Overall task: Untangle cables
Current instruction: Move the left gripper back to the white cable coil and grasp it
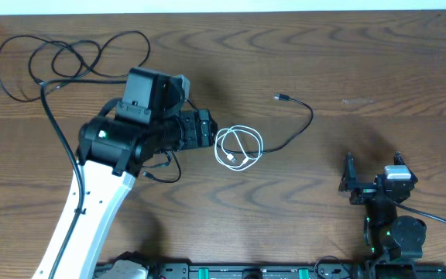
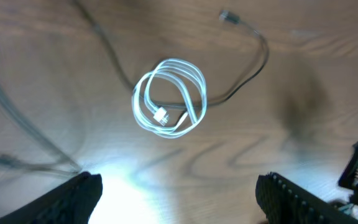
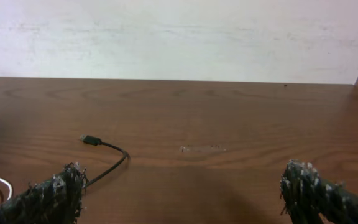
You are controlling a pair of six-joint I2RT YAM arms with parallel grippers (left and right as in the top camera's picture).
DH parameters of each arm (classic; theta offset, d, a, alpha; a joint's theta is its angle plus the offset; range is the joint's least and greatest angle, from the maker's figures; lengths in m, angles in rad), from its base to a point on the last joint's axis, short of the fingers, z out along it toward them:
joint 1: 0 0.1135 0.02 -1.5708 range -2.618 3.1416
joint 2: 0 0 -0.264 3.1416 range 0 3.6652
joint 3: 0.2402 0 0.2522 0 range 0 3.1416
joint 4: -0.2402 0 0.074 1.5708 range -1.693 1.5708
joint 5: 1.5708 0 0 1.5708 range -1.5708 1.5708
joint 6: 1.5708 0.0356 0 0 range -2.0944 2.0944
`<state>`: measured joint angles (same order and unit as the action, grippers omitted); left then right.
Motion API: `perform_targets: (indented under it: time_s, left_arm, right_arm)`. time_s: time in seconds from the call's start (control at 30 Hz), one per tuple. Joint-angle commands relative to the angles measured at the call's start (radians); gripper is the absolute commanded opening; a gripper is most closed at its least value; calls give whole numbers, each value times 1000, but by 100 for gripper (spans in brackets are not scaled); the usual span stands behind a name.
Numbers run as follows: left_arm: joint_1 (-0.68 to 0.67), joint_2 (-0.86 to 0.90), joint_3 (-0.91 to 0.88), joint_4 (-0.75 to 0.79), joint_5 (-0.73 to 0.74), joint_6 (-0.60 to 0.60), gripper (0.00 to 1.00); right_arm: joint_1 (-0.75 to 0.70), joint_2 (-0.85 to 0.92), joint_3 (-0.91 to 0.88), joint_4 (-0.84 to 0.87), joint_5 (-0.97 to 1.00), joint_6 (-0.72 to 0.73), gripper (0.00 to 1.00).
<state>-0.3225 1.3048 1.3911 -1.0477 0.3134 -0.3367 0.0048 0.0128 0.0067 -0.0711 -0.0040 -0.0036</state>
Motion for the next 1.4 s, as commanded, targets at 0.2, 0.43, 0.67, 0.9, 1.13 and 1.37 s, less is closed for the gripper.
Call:
perform_targets:
  time_s: [0.2,0.43,0.67,0.9,1.13,1.37]
  left_arm:
    - [-64,209,119,-90,55,45,88]
    - [-87,302,118,-14,60,-132,80]
    - [-112,417,118,-56,40,-196,50]
    - [-172,545,118,-24,40,-313,55]
    - [-206,640,118,69,-16,-409,56]
    - [-213,721,118,82,-7,-443,35]
  right_arm:
    - [12,-3,-2,-4,1,14,99]
    - [12,-3,-2,-4,1,14,99]
    - [12,-3,-2,-4,1,14,99]
    - [12,-3,-2,-4,1,14,99]
    - [12,-3,-2,-4,1,14,99]
    - [12,-3,-2,-4,1,14,99]
